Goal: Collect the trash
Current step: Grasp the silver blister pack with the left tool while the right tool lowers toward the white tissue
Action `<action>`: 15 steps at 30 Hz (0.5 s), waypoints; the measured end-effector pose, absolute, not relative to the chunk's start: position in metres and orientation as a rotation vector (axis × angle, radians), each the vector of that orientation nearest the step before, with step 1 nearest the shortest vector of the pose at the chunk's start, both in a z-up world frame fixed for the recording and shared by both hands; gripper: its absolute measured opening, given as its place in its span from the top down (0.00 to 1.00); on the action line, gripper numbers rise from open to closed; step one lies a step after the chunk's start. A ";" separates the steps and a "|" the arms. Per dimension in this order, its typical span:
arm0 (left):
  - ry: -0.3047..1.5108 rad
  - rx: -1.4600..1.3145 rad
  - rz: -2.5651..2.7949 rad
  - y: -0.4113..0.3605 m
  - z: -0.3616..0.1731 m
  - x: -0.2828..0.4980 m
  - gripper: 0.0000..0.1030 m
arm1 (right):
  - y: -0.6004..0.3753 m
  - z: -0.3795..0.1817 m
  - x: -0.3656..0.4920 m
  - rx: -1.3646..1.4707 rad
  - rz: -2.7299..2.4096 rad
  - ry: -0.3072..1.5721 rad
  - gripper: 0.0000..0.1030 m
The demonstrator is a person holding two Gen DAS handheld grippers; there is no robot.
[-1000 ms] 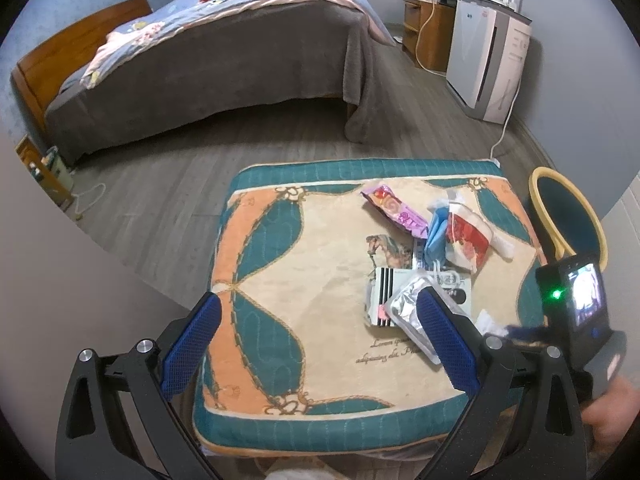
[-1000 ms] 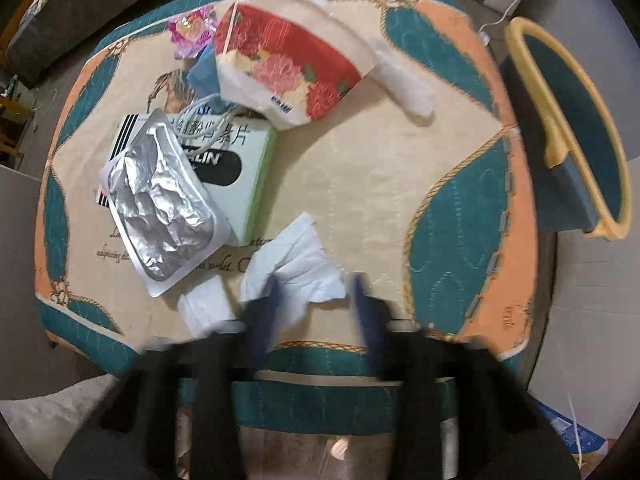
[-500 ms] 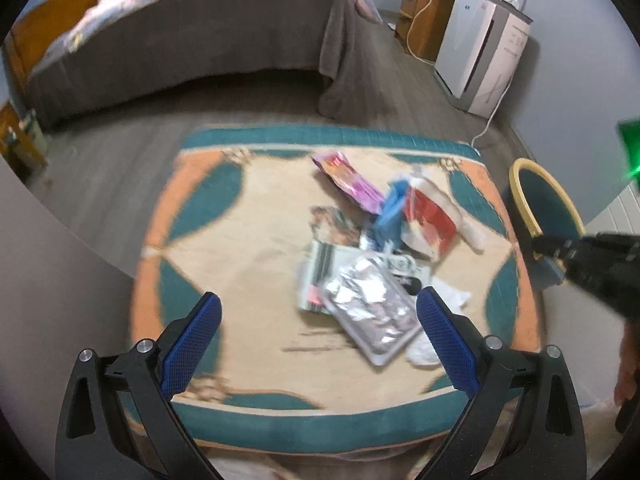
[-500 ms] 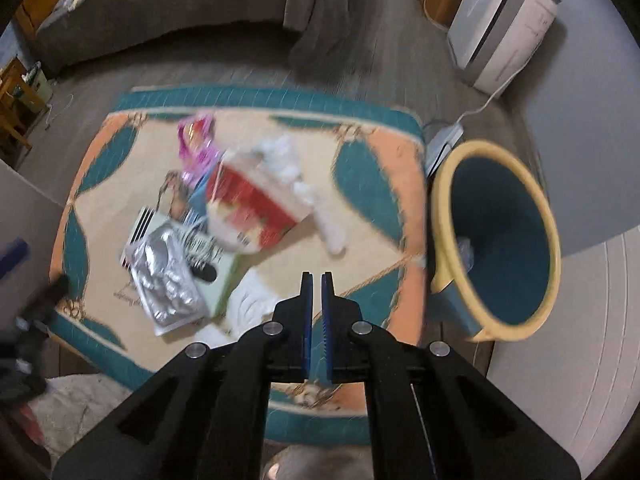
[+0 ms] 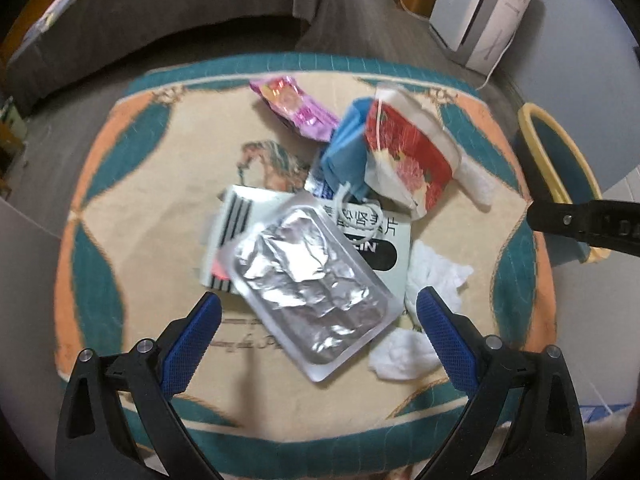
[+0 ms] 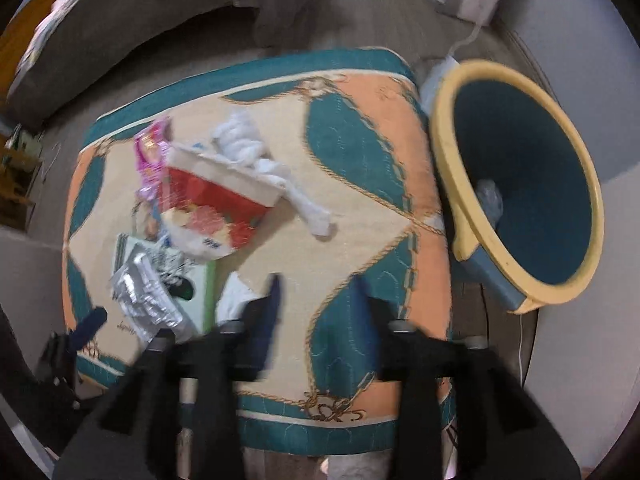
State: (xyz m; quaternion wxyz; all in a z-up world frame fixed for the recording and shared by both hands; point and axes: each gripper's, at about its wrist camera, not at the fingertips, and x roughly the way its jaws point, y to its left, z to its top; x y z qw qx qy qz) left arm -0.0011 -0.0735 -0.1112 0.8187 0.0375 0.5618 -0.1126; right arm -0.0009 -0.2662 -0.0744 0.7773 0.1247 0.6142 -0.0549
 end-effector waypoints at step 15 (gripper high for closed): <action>1.262 0.013 -0.290 -0.050 -0.132 0.006 0.36 | -0.247 -0.096 0.001 0.249 -0.087 1.383 0.43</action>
